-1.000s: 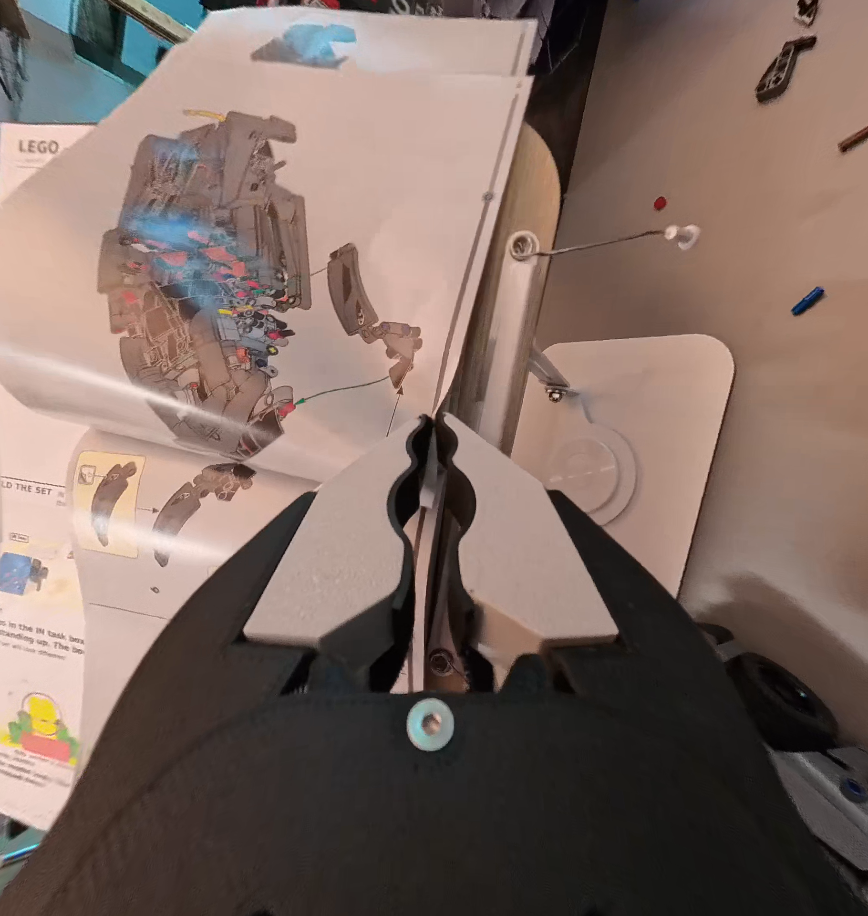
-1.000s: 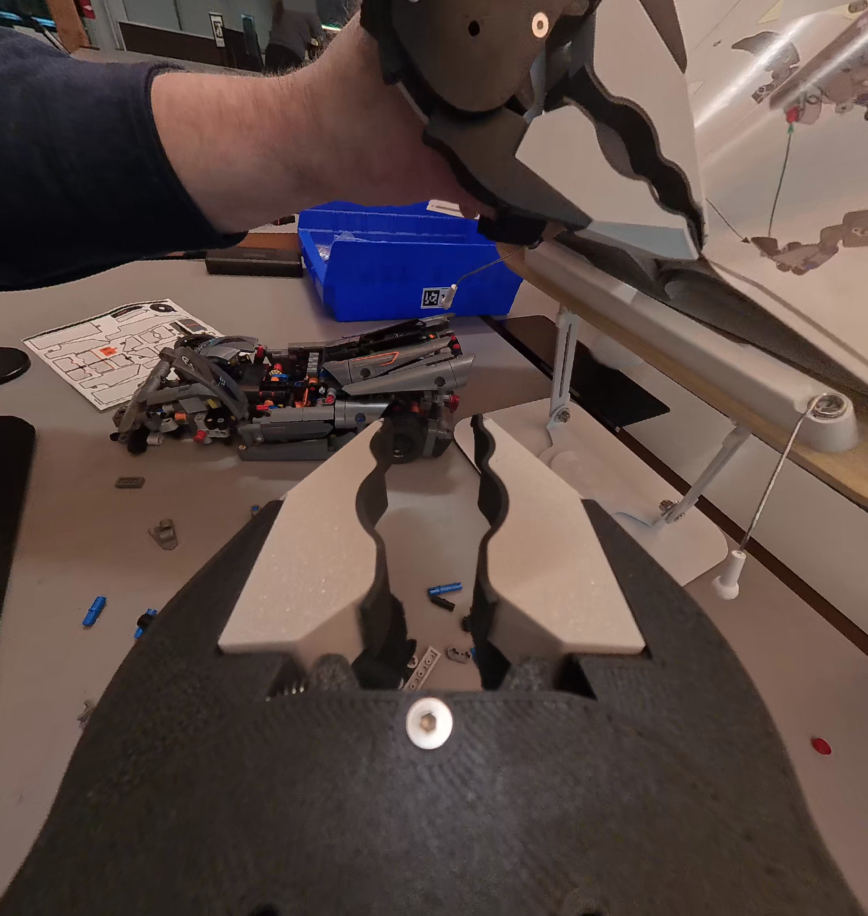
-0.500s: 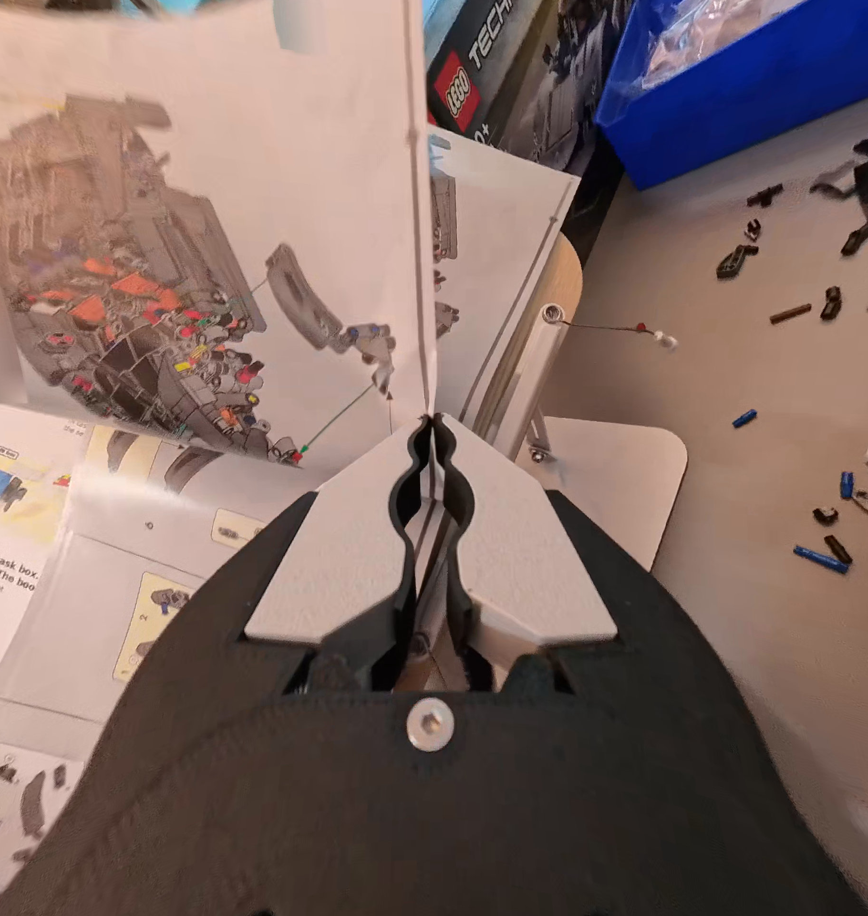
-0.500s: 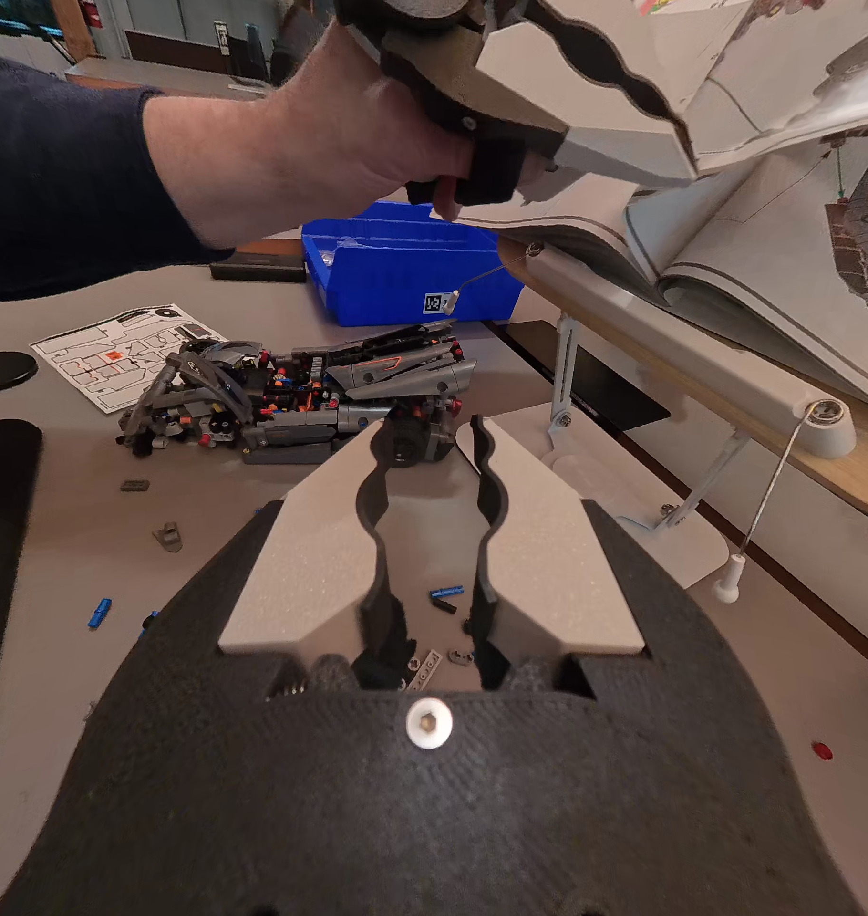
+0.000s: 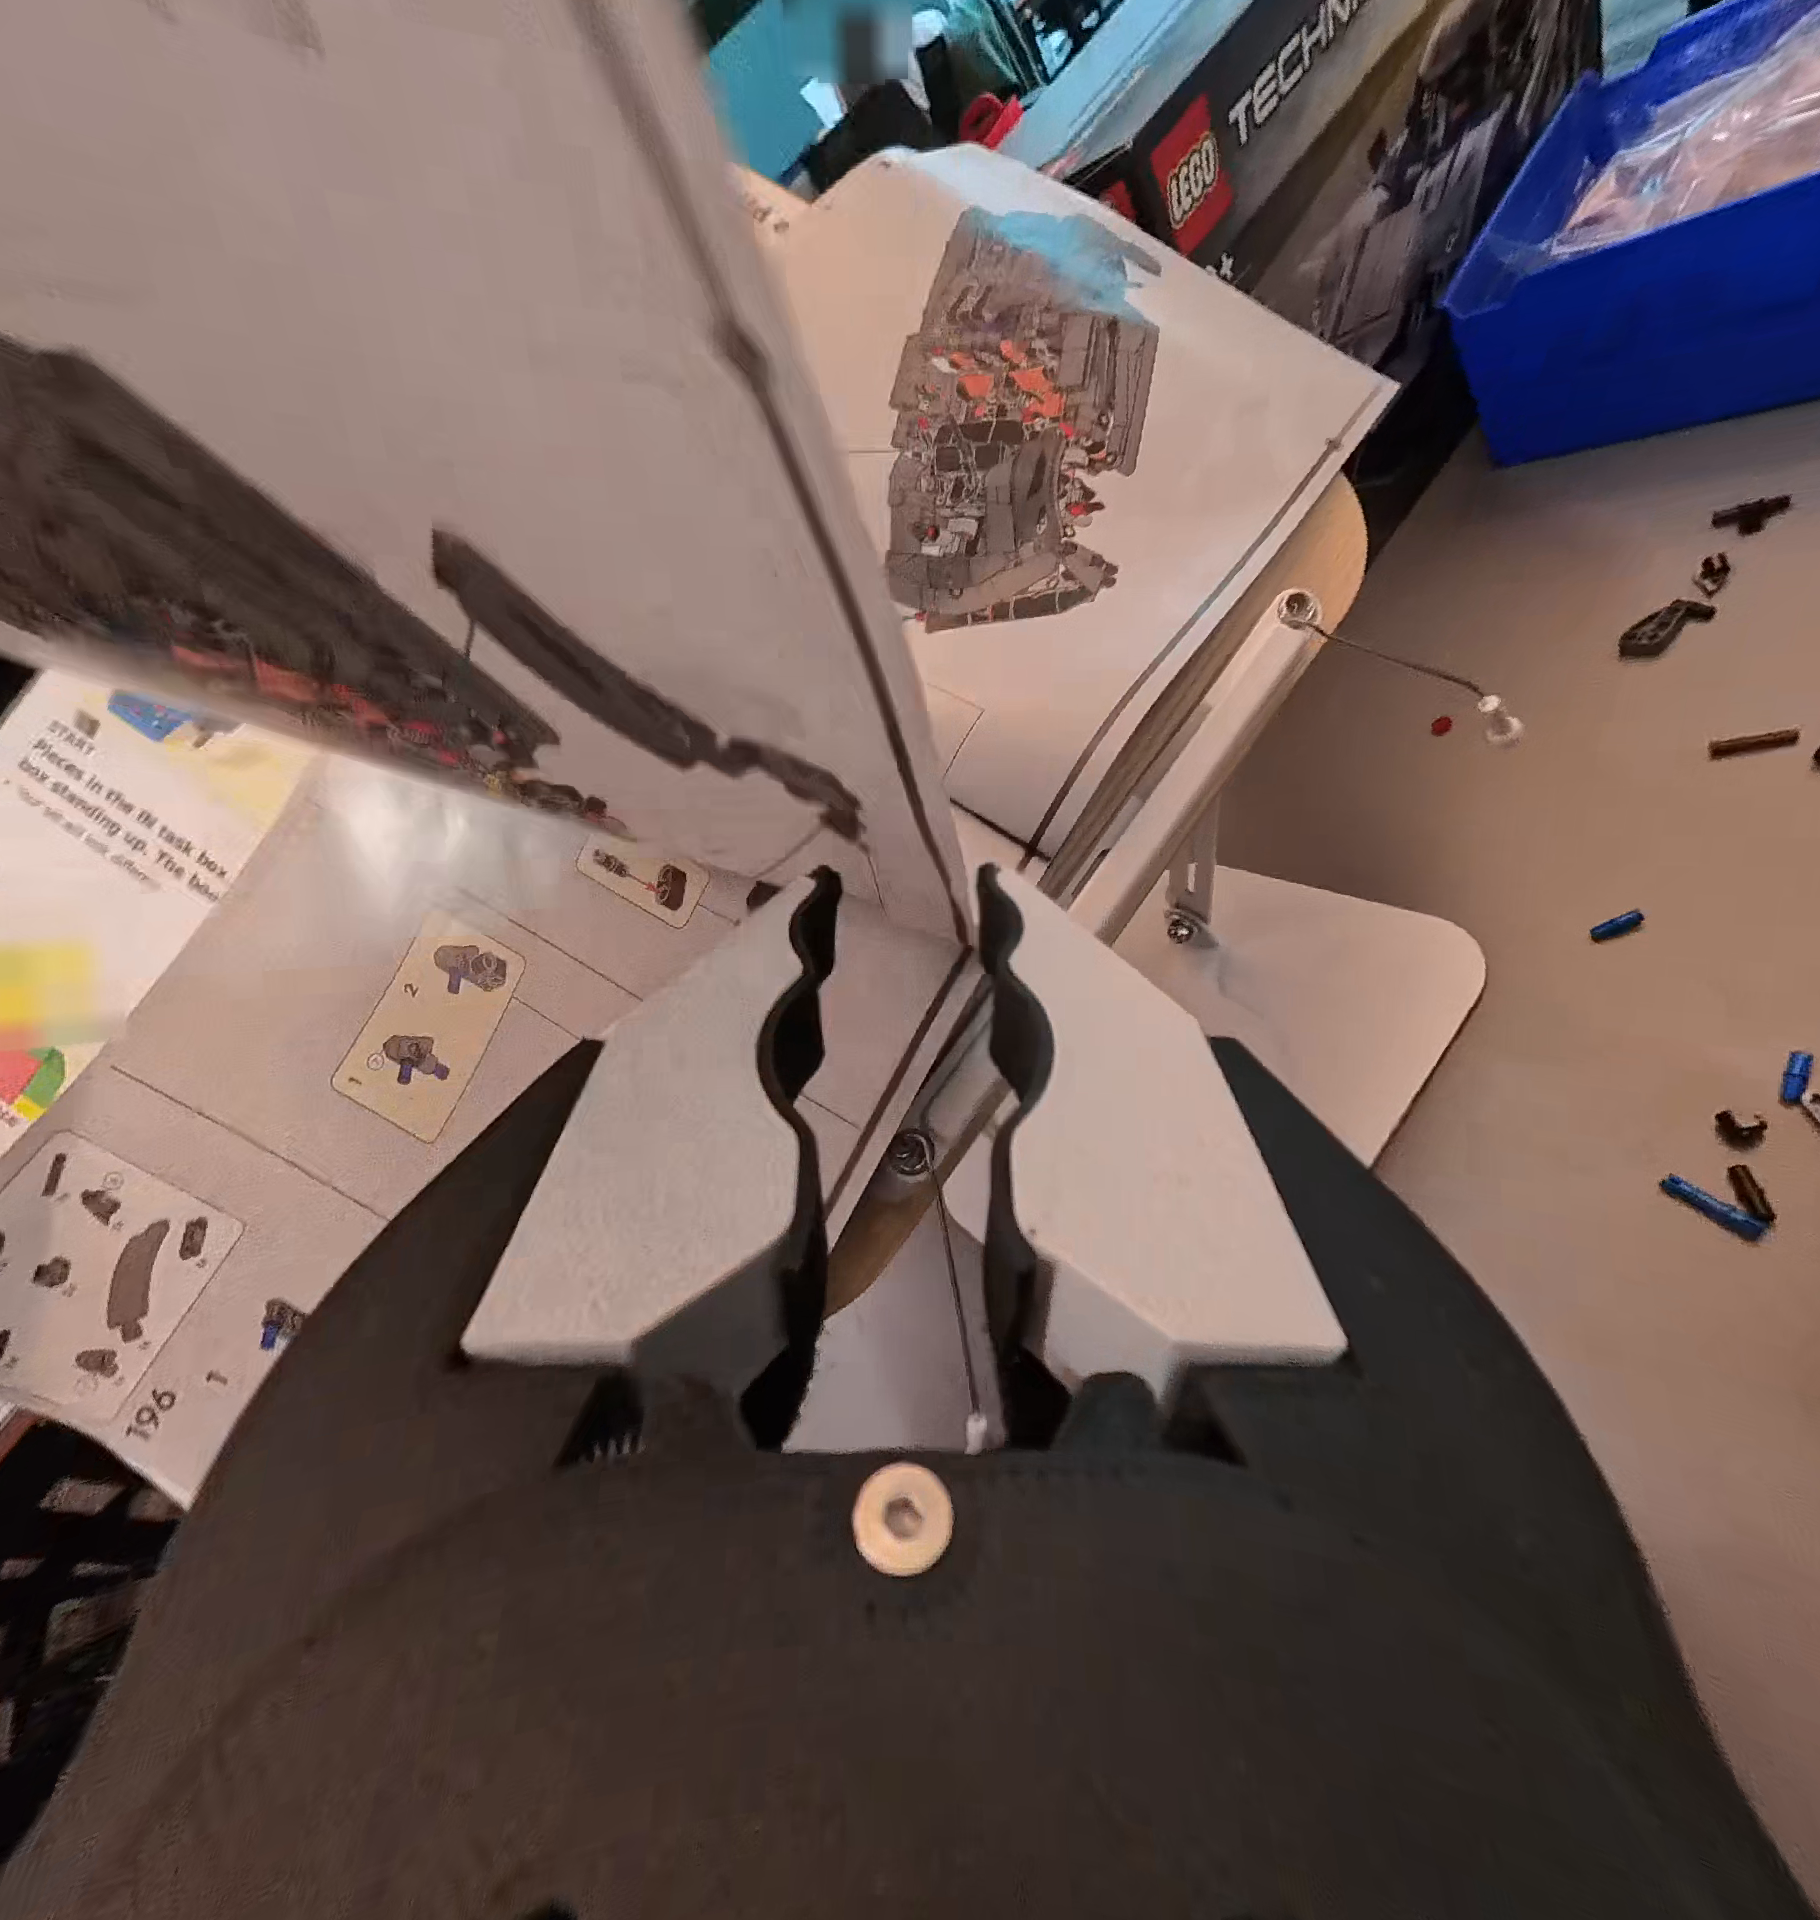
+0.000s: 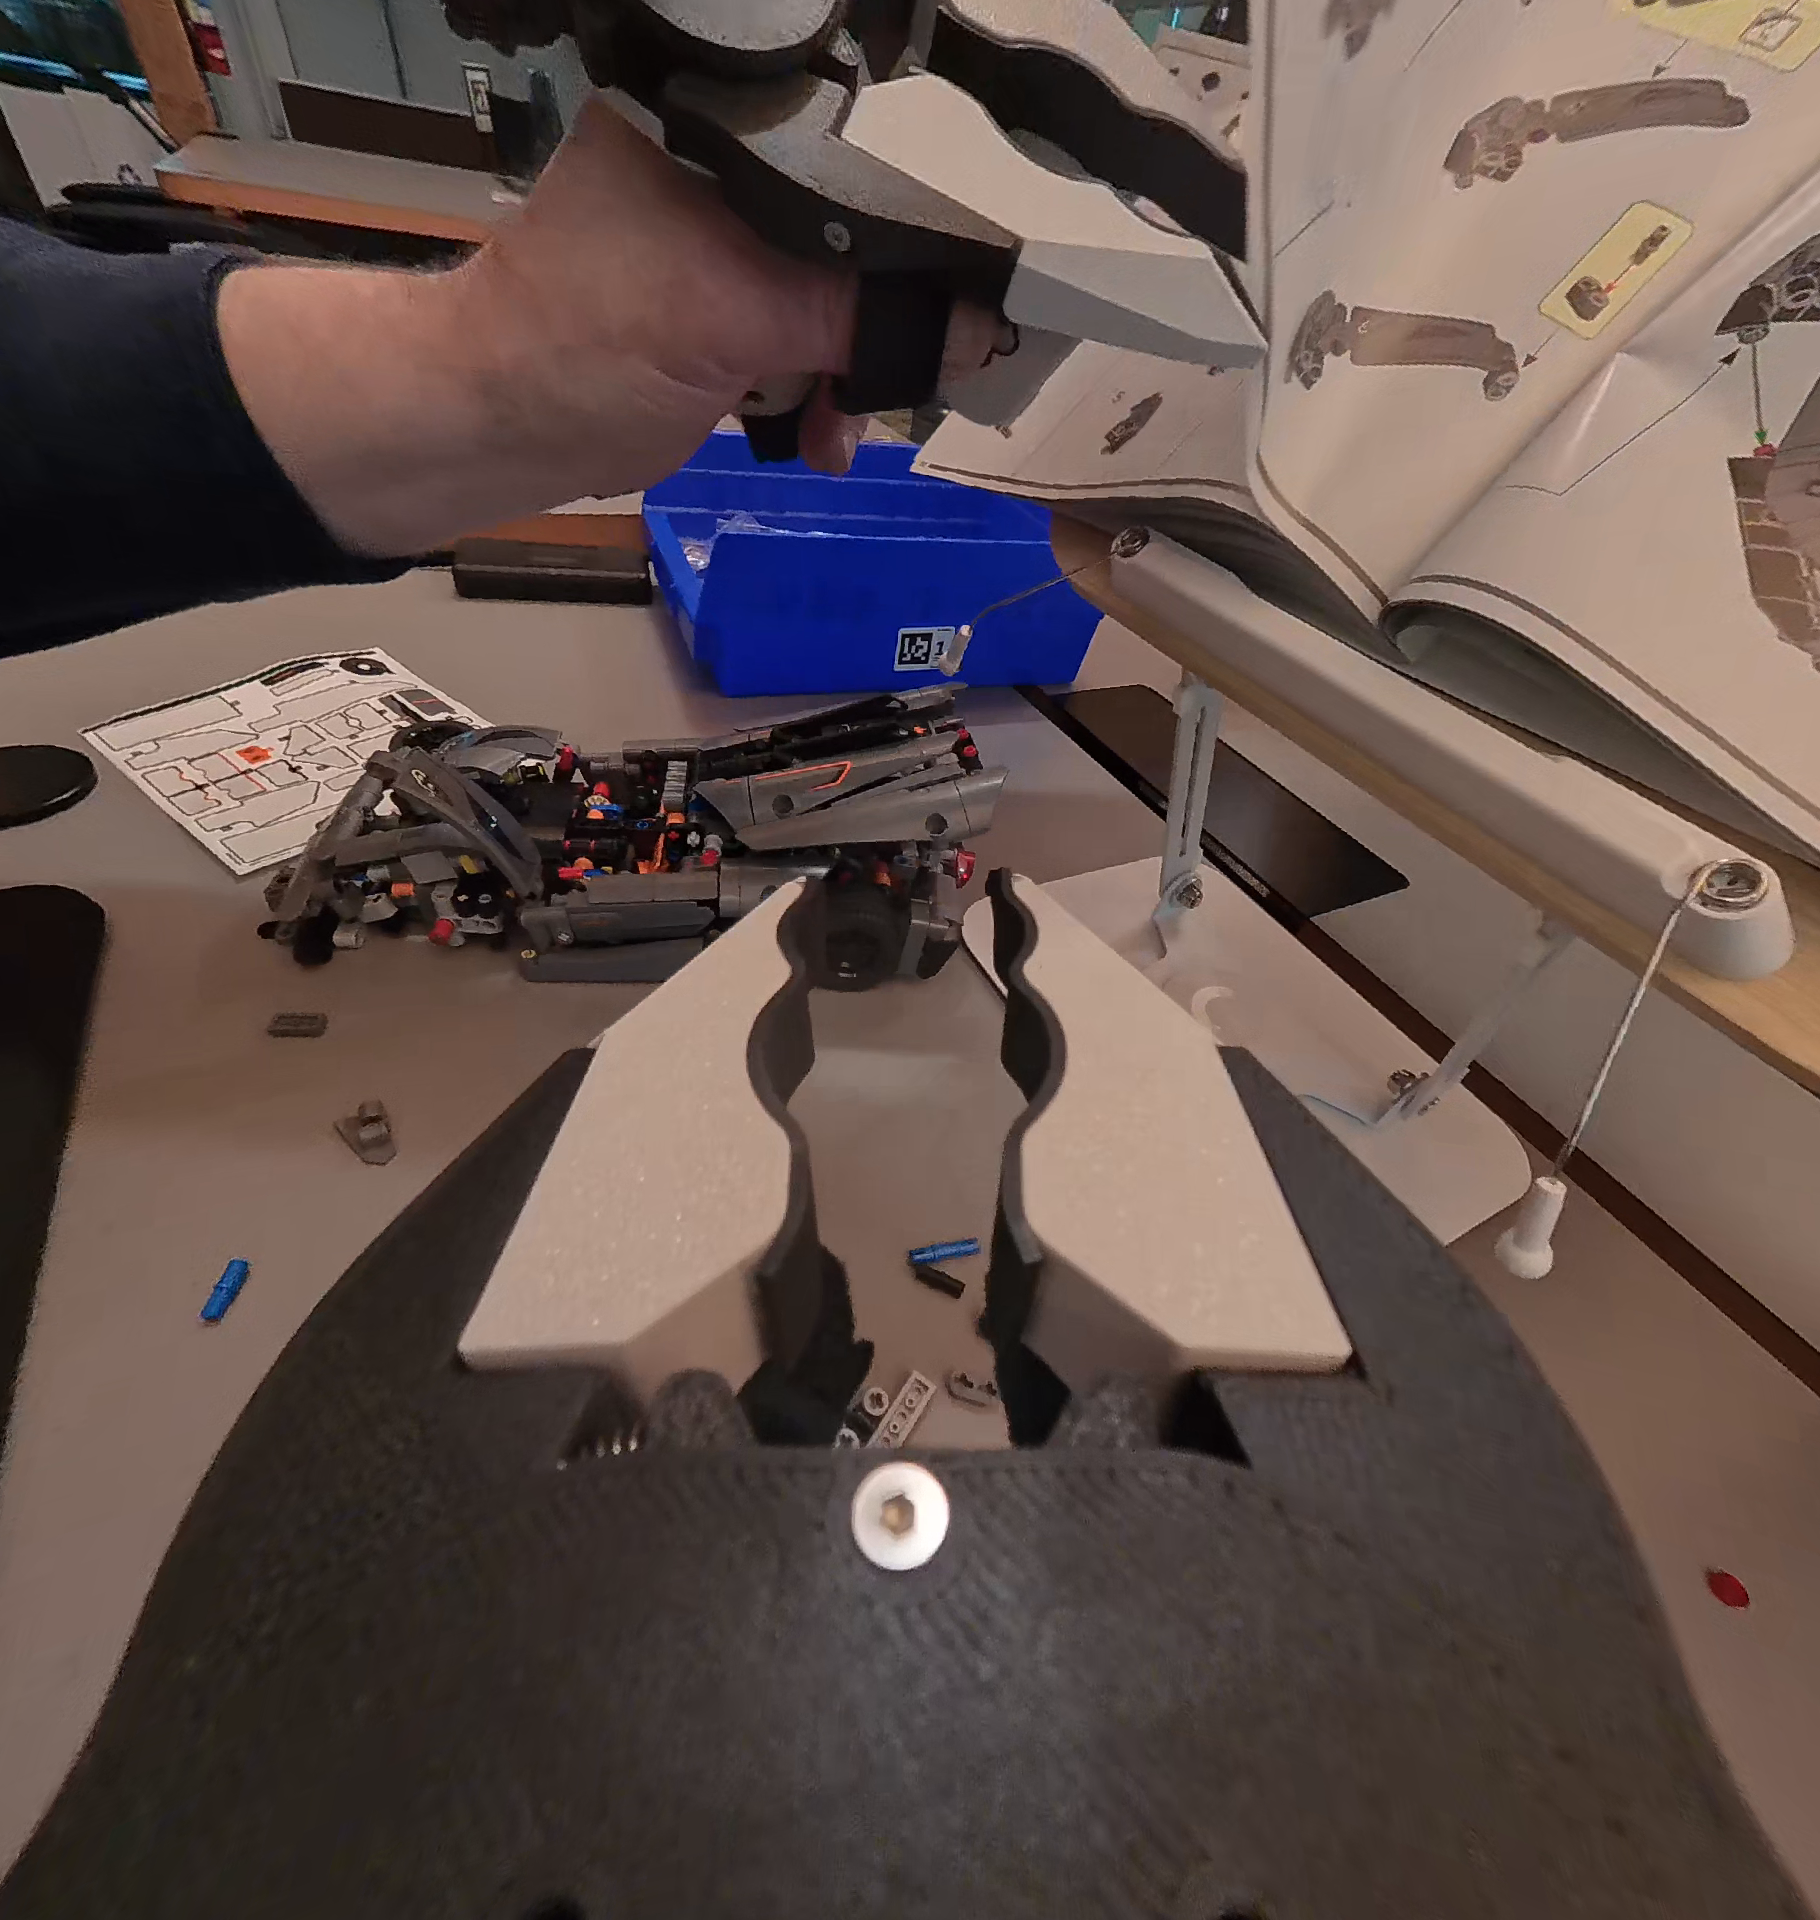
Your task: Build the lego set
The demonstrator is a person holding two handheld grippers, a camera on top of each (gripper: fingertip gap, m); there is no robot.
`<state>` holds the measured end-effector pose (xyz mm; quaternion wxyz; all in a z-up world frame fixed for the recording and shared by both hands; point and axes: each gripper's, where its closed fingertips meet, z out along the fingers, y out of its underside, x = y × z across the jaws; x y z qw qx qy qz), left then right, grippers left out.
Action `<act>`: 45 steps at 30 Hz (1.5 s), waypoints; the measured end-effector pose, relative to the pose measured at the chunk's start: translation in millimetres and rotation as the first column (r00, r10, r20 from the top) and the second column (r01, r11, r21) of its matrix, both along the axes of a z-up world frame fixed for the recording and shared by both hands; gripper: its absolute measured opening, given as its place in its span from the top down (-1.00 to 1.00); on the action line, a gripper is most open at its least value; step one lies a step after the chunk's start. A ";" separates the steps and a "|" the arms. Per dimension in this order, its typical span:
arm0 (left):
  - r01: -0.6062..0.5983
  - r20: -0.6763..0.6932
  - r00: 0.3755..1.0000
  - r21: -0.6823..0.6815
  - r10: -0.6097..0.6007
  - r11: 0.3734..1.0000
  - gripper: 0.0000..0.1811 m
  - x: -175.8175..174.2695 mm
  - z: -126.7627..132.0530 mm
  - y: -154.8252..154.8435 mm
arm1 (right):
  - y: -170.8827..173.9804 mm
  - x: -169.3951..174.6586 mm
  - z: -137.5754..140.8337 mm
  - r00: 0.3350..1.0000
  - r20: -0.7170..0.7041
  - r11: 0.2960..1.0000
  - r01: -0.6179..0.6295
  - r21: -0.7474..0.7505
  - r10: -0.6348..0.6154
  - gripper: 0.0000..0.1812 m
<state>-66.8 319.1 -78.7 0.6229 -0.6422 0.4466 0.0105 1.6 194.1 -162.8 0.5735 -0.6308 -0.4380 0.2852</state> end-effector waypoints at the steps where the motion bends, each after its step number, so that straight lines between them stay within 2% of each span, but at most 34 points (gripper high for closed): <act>1: -0.027 0.002 1.000 0.000 0.027 1.000 0.66 -1.9 -0.4 1.0 | -0.4 -0.3 0.3 1.000 0.000 1.000 -0.001 0.001 0.001 0.67; 7: -0.062 0.072 0.995 -0.062 0.067 0.996 0.46 6.2 -8.4 -1.7 | -1.2 -0.3 1.3 1.000 -0.005 1.000 -0.003 0.001 0.003 0.67; 19: -0.081 0.103 0.990 -0.113 0.093 0.990 0.16 30.0 -17.2 -9.8 | -2.0 -2.4 -0.7 1.000 0.001 1.000 -0.011 -0.003 0.011 0.67; 26: -0.040 0.114 0.992 -0.123 0.054 0.992 0.03 35.8 -8.2 -30.0 | -2.8 -4.2 -2.6 1.000 0.009 1.000 -0.016 -0.006 0.016 0.67; 31: 0.001 0.090 0.996 -0.140 0.012 0.990 0.01 33.8 3.1 -54.1 | -3.6 -4.6 -2.5 1.000 0.011 1.000 -0.020 -0.005 0.020 0.67; 35: 0.018 0.081 0.997 -0.138 -0.007 0.990 0.07 22.5 16.2 -78.0 | -4.5 -5.1 -2.2 1.000 0.011 1.000 -0.024 -0.006 0.024 0.67; 39: -0.014 0.060 0.998 -0.103 0.020 0.995 0.09 -4.4 26.5 -98.3 | -5.6 -6.0 -1.8 1.000 0.012 1.000 -0.028 -0.004 0.028 0.67; 45: -0.080 0.007 0.997 -0.129 0.082 0.988 0.12 -48.3 14.0 -116.3 | -7.0 -8.6 -4.0 0.999 0.022 0.999 -0.033 -0.005 0.033 0.67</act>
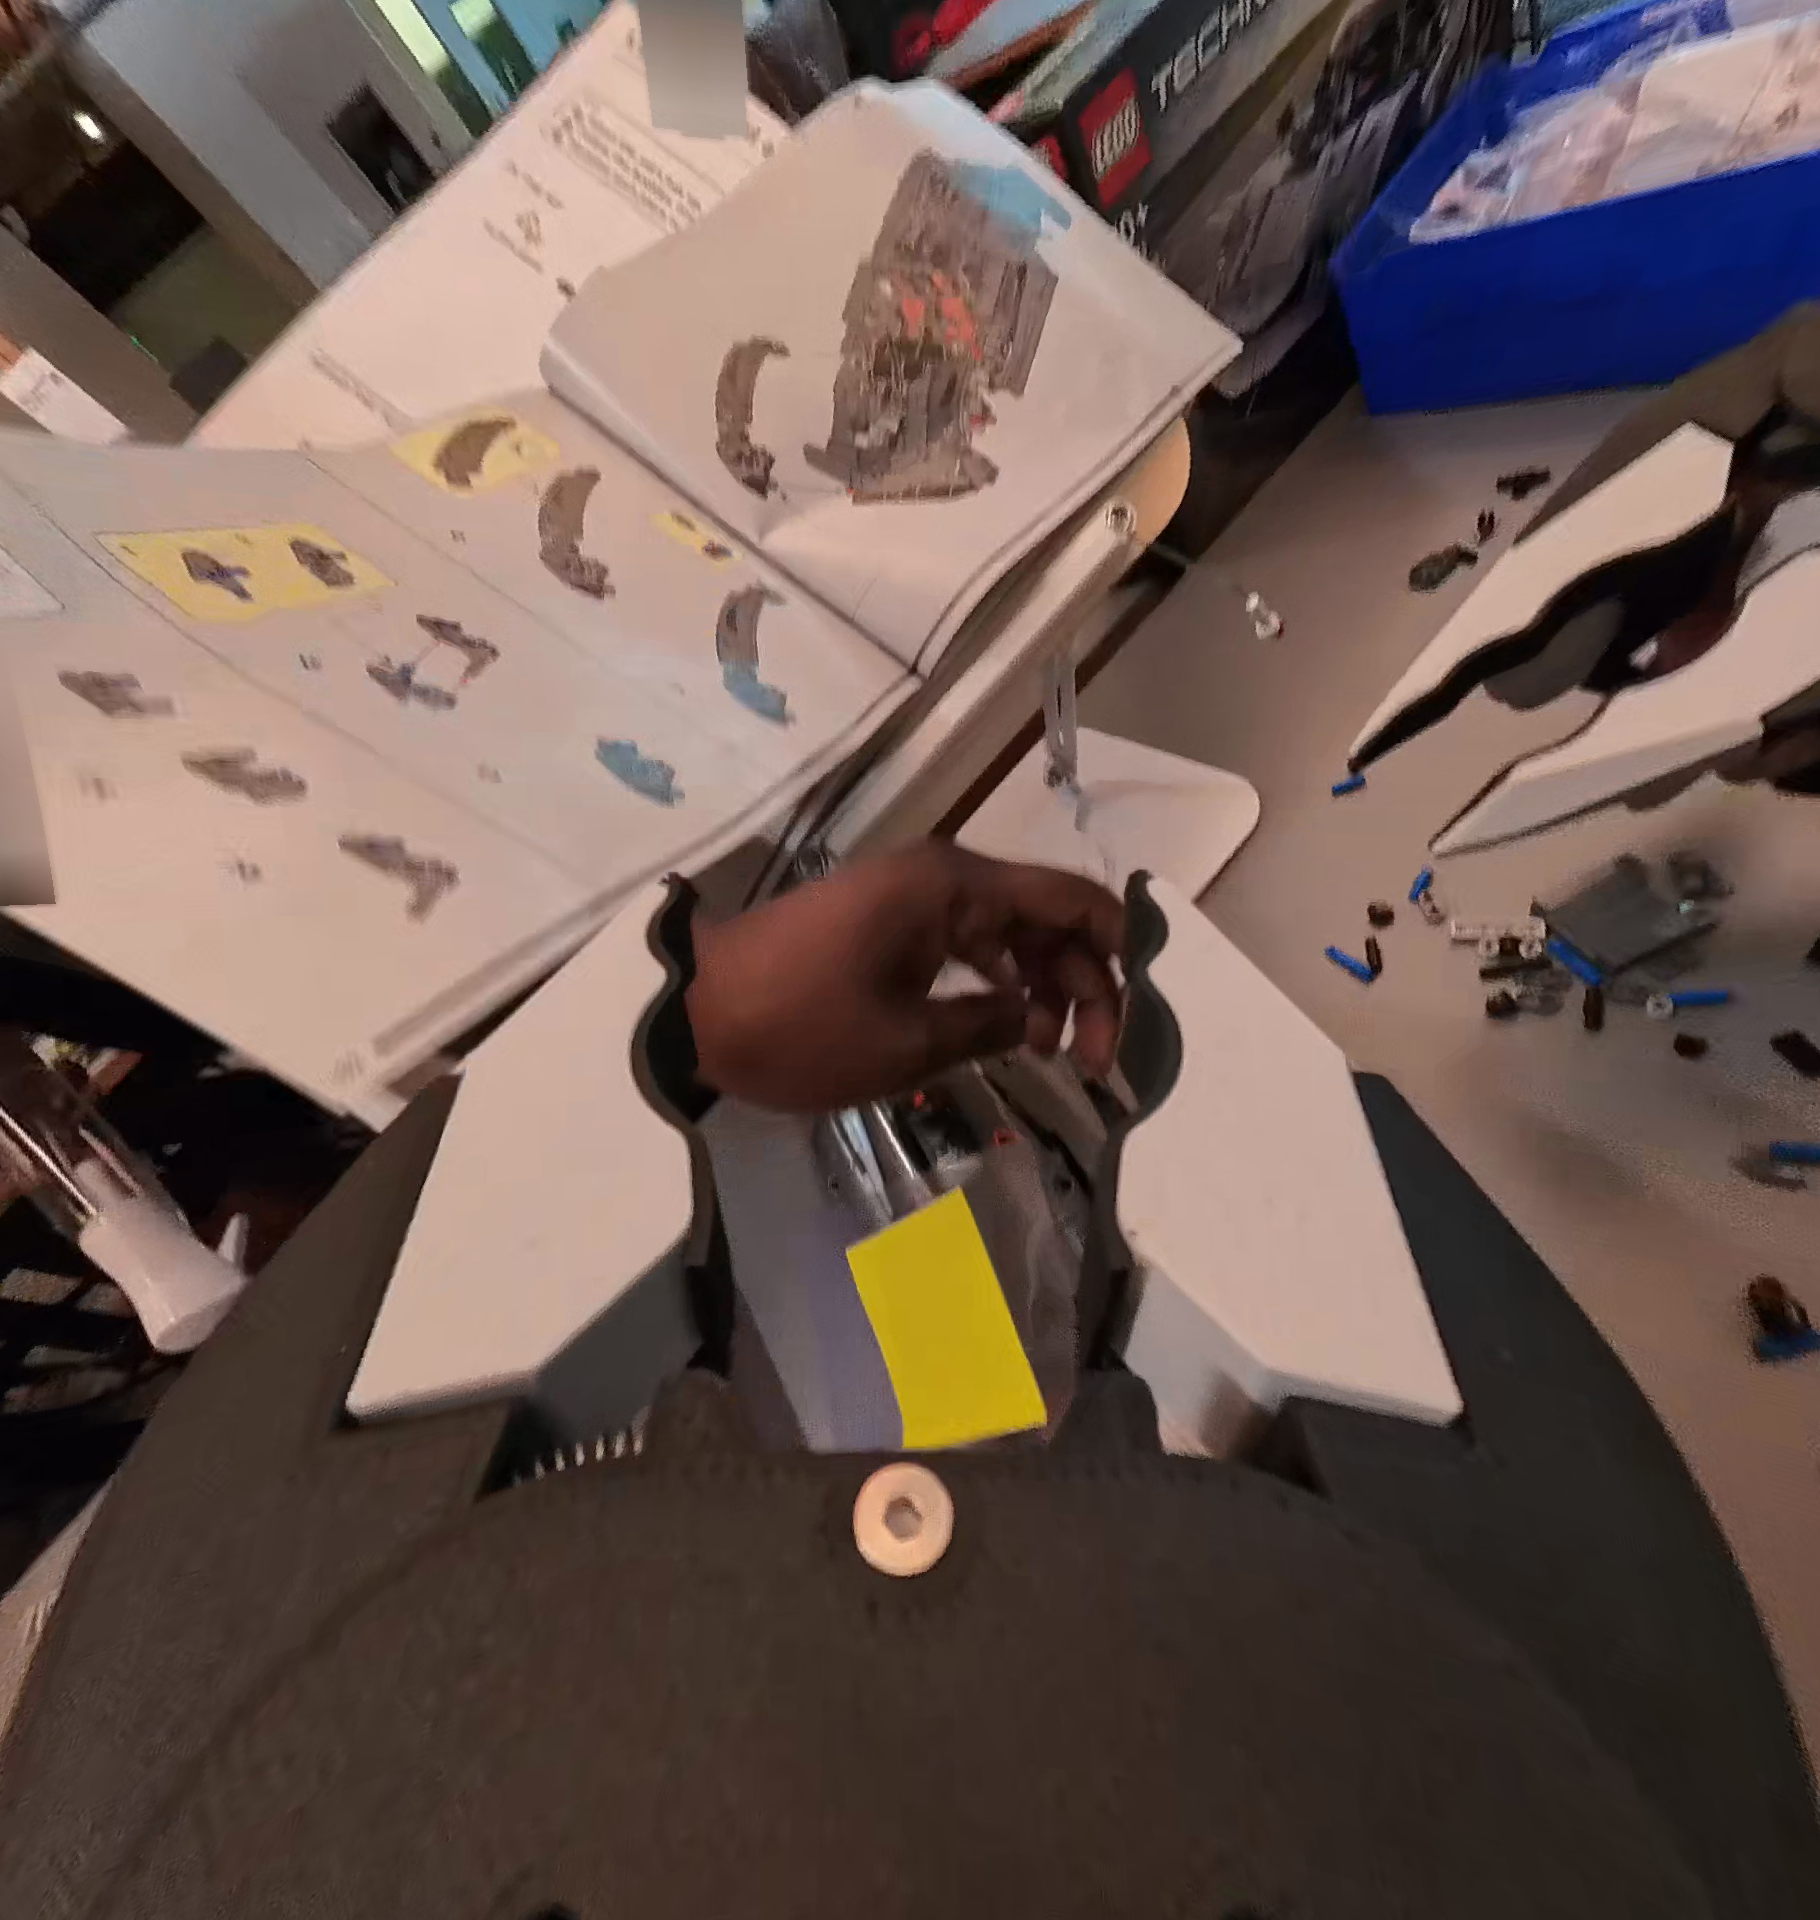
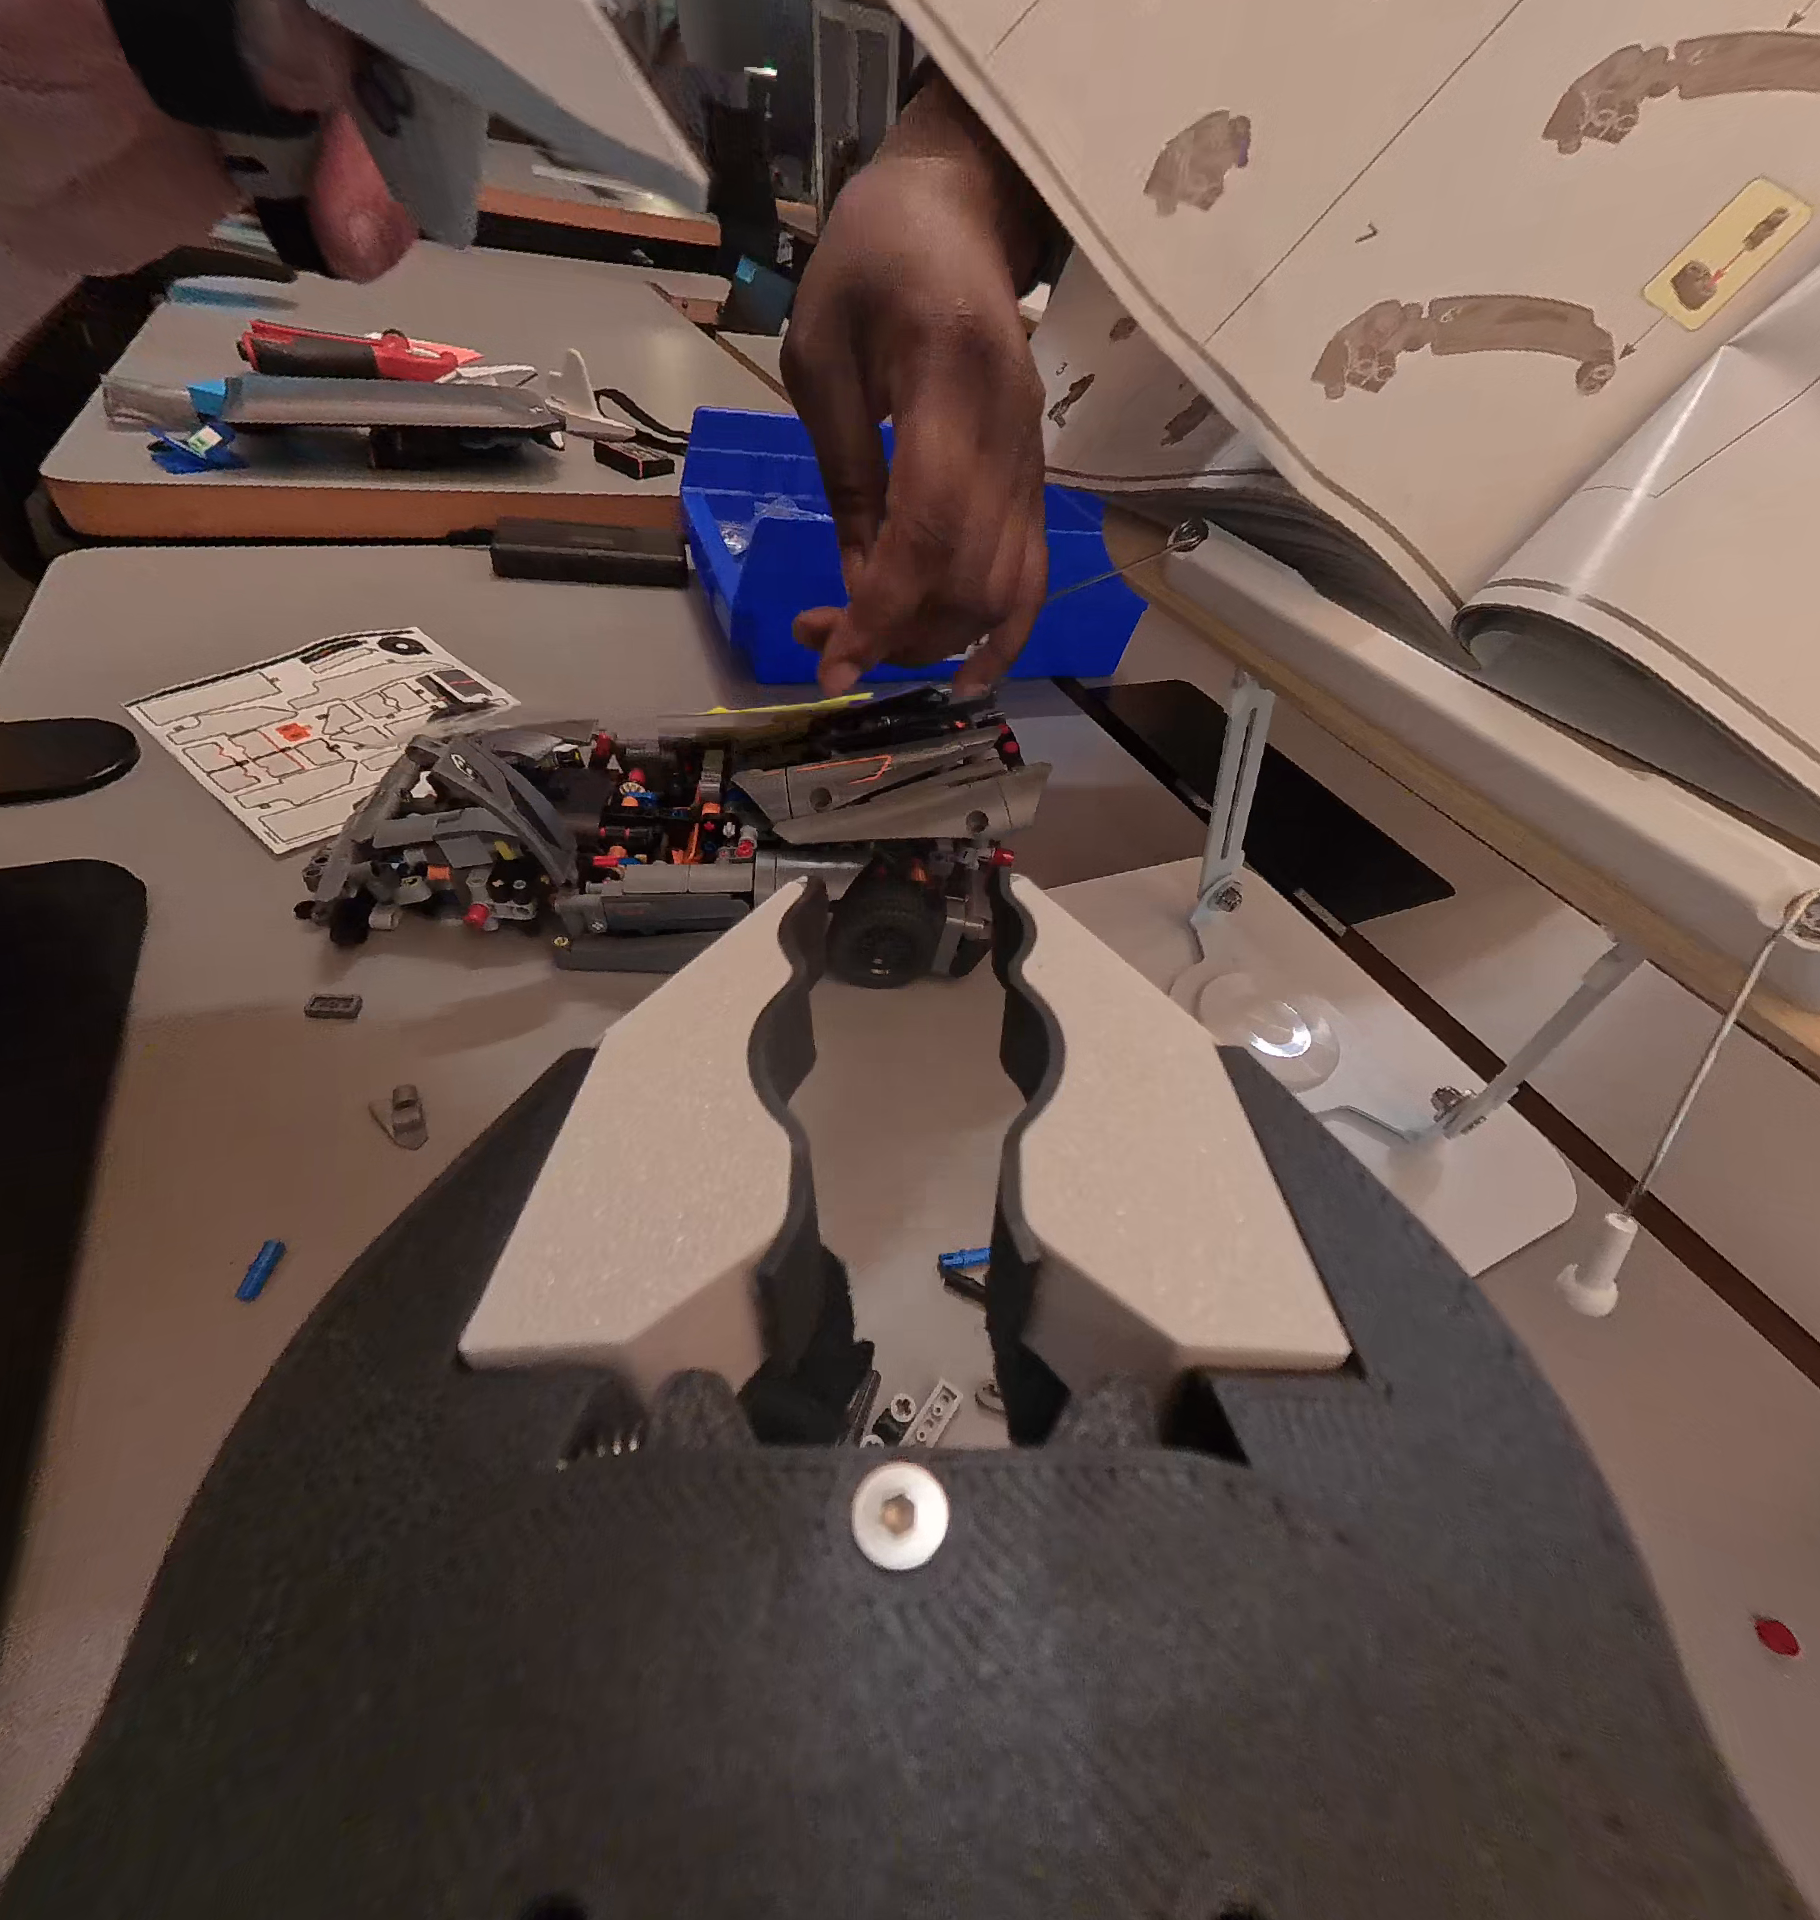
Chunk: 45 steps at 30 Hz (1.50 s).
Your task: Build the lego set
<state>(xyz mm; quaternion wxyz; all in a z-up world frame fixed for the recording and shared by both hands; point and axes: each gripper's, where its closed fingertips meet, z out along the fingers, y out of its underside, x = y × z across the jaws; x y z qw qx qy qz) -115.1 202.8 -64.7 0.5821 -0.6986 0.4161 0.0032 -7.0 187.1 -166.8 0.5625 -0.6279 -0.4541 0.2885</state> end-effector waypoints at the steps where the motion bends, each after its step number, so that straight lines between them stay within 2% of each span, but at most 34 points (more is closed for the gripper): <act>1: -0.002 -0.009 1.000 -0.025 0.001 1.000 0.13 -5.2 -6.0 -3.4 | 0.0 0.0 -0.3 1.000 0.002 1.000 0.000 0.001 0.000 0.68; 5: -0.054 -0.062 0.997 -0.136 0.046 0.989 0.10 -34.0 -39.3 -9.6 | 0.1 0.6 0.4 1.000 0.000 1.000 0.001 0.001 -0.001 0.68; 6: -0.099 -0.074 0.993 -0.150 0.088 0.984 -0.08 -44.3 -49.0 -7.3 | 0.2 0.6 0.3 1.000 0.000 1.000 0.002 0.000 -0.002 0.68; 8: -0.211 -0.147 0.970 -0.097 0.195 0.973 -0.24 -74.0 -58.9 -3.1 | 0.1 0.4 0.3 1.000 0.000 1.000 0.001 0.000 -0.001 0.68; 9: -0.244 -0.162 0.960 -0.083 0.228 0.966 -0.11 -86.3 -60.4 -6.5 | 0.0 0.4 0.3 1.000 0.001 1.000 0.000 0.000 0.000 0.68; 10: -0.217 -0.122 0.971 -0.080 0.206 0.973 0.01 -86.9 -58.9 -13.8 | -0.1 0.1 0.1 1.000 0.002 1.000 0.000 0.000 0.000 0.68; 11: -0.209 -0.084 0.976 -0.078 0.203 0.975 0.02 -89.2 -56.9 -19.6 | -0.3 -0.1 0.0 1.000 0.002 1.000 -0.001 0.000 0.001 0.68; 14: -0.237 -0.125 0.966 -0.101 0.224 0.966 -0.01 -97.5 -70.1 -29.8 | -0.5 -1.9 -2.6 1.000 0.010 1.000 -0.005 -0.005 0.005 0.68; 18: -0.199 -0.161 0.973 -0.230 0.164 0.953 0.01 -77.3 -119.2 -31.5 | -1.6 -4.2 -5.3 1.000 0.022 1.000 -0.010 -0.004 0.010 0.68; 20: -0.210 -0.230 0.962 -0.268 0.149 0.940 0.03 -72.5 -143.6 -27.9 | -1.8 -4.5 -5.7 1.000 0.024 1.000 -0.010 -0.003 0.010 0.68; 25: -0.264 -0.321 0.934 -0.317 0.159 0.911 0.38 -74.6 -179.7 -17.0 | -1.2 -3.3 -5.0 1.000 0.022 1.000 -0.008 -0.003 0.008 0.68; 28: -0.260 -0.362 0.923 -0.331 0.132 0.907 0.83 -75.0 -191.5 -16.3 | -1.2 -2.7 -3.9 1.000 0.017 1.000 -0.008 -0.003 0.008 0.68; 29: -0.263 -0.376 0.917 -0.316 0.134 0.912 0.99 -76.0 -192.4 -15.1 | -1.2 -2.6 -3.9 1.000 0.017 1.000 -0.008 -0.004 0.008 0.68; 32: -0.277 -0.399 0.902 -0.251 0.161 0.928 1.00 -81.1 -184.7 -11.0 | -0.6 -2.4 -4.6 1.000 0.017 1.000 -0.007 -0.007 0.008 0.68; 35: -0.285 -0.379 0.904 -0.187 0.199 0.940 1.00 -89.1 -165.5 -8.8 | -0.1 -2.8 -6.5 1.000 0.022 1.000 -0.007 -0.010 0.007 0.68; 41: -0.328 -0.306 0.903 -0.036 0.302 0.944 1.00 -124.3 -106.8 -11.5 | 0.5 -4.4 -10.6 0.999 0.035 1.000 -0.007 -0.015 0.008 0.68; 45: -0.386 -0.273 0.887 0.010 0.374 0.922 1.00 -168.6 -71.5 -15.3 | 1.0 -5.3 -13.1 0.999 0.041 1.000 -0.009 -0.021 0.010 0.68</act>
